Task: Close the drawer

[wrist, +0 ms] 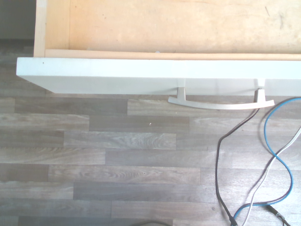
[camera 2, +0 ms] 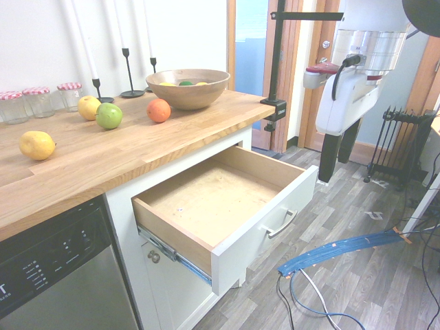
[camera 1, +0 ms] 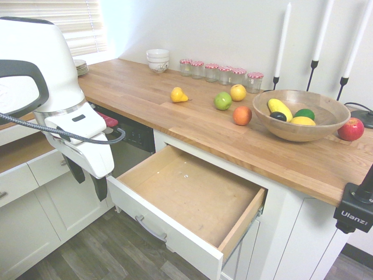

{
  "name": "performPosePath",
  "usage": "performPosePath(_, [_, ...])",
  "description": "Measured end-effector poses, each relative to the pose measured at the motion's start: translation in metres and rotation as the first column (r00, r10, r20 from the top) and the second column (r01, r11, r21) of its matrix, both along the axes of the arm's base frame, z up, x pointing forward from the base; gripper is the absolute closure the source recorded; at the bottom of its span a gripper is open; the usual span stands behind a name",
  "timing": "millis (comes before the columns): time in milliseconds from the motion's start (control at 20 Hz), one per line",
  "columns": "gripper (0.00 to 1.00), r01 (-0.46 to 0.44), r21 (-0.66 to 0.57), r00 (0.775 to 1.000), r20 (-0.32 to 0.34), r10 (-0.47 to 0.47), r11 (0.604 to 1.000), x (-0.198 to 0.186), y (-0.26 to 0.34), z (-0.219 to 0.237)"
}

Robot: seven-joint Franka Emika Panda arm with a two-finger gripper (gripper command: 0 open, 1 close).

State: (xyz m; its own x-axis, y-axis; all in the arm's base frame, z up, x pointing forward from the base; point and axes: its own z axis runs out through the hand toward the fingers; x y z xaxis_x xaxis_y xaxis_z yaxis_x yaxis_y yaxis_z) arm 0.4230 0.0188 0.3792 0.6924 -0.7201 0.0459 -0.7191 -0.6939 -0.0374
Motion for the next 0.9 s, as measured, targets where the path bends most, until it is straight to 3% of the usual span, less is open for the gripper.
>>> performPosePath(550, [0.0,0.013,0.006,1.0,-0.006,-0.013,1.0,-0.004,-0.005,-0.008])
performPosePath(900, [0.0,0.023,0.002,0.999,-0.026,-0.022,1.0,-0.011,-0.013,-0.06])
